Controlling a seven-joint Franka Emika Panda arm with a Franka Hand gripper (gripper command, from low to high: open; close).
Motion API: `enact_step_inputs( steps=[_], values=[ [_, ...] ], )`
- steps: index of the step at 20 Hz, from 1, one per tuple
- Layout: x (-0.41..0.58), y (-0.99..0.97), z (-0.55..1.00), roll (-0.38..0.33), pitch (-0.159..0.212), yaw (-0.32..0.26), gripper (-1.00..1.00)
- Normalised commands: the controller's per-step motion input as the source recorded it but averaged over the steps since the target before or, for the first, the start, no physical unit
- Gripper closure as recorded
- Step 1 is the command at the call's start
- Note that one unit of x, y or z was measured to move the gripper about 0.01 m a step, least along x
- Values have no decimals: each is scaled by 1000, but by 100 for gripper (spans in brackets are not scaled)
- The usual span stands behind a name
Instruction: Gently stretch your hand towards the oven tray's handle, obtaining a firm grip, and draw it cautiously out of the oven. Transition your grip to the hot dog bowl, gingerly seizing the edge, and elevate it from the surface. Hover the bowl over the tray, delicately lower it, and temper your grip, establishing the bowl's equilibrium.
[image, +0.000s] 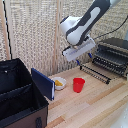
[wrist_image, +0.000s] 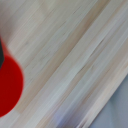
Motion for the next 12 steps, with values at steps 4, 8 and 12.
enact_step_inputs(
  steps=[4, 8, 12],
  values=[
    [139, 597, -232, 163, -14, -126, -100],
    [236, 506, -261, 152, -31, -52, -100],
    [276, 335, -234, 151, -8, -16, -100]
  ],
)
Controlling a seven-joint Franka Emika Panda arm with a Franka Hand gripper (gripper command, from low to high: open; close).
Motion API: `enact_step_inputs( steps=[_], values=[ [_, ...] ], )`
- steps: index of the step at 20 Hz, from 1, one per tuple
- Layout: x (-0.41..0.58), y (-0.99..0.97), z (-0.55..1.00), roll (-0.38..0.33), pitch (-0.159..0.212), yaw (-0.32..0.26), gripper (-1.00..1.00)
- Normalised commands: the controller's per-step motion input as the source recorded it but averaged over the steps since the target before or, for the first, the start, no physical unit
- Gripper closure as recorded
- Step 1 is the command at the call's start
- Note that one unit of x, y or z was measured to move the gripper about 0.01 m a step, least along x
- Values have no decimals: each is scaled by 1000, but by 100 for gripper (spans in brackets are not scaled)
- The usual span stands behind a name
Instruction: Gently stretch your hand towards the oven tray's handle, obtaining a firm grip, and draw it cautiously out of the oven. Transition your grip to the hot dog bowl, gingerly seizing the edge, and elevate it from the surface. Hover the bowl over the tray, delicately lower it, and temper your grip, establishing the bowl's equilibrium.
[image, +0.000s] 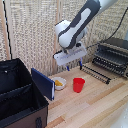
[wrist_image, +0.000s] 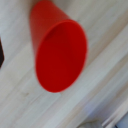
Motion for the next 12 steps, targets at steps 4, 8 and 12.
enact_step_inputs(
  steps=[4, 8, 12],
  values=[
    [265, 125, -183, 163, 0, 10, -100],
    [233, 6, -131, 103, 0, 44, -100],
    [177, -49, -177, 7, -14, 74, -100]
  ],
)
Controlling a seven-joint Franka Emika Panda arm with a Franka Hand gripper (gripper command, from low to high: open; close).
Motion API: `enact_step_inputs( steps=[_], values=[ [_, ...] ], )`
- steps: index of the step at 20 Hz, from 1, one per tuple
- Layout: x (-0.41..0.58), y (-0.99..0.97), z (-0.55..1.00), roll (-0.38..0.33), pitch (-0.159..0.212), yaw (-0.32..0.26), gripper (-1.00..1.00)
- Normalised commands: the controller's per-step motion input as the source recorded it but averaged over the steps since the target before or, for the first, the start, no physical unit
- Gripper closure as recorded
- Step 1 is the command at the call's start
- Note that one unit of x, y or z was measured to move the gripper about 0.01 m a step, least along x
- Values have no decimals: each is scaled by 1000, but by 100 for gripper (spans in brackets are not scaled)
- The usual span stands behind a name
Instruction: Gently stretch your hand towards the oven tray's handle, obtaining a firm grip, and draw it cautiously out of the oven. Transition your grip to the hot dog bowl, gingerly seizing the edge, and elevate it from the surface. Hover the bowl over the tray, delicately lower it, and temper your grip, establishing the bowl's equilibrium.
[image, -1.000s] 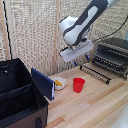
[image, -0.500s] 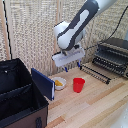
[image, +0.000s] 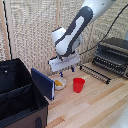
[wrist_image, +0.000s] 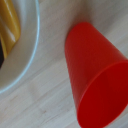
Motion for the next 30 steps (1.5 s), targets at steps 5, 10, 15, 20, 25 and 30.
enact_step_inputs(
  steps=[5, 10, 15, 20, 25, 30],
  values=[
    [117, -88, -185, -15, -46, 78, -100],
    [78, -137, -147, -66, -79, 51, -100],
    [23, -240, -151, -63, -60, 63, -100],
    [0, -307, -277, -23, -33, 53, -100],
    [0, -222, -182, 20, -17, 37, 100],
    [0, 0, 0, 0, 3, 22, 100]
  ],
)
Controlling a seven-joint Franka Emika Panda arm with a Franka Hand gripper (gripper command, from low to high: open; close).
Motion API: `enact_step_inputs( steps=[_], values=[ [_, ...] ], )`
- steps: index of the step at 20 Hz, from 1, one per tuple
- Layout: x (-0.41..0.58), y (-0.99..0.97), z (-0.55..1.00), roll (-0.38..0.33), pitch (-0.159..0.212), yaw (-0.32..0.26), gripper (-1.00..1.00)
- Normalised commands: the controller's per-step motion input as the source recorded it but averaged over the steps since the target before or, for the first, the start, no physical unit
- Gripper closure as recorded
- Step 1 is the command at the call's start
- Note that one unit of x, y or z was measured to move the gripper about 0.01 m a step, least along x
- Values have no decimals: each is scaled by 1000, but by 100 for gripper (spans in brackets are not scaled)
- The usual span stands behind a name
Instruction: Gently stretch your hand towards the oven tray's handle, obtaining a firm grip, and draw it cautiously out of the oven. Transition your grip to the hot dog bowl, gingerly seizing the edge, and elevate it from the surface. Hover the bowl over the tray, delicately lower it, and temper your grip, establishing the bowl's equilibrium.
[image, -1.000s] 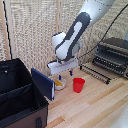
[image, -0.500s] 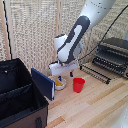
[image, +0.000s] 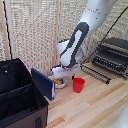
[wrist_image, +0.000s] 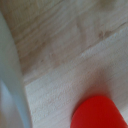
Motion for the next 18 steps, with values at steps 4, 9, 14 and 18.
enact_step_inputs(
  steps=[4, 9, 14, 18],
  values=[
    [0, -13, 0, 1, 0, 105, 100],
    [97, 23, -3, -1, -72, 24, 100],
    [25, 84, 21, -1, -160, -6, 100],
    [109, 112, 133, 28, -67, -70, 100]
  ],
)
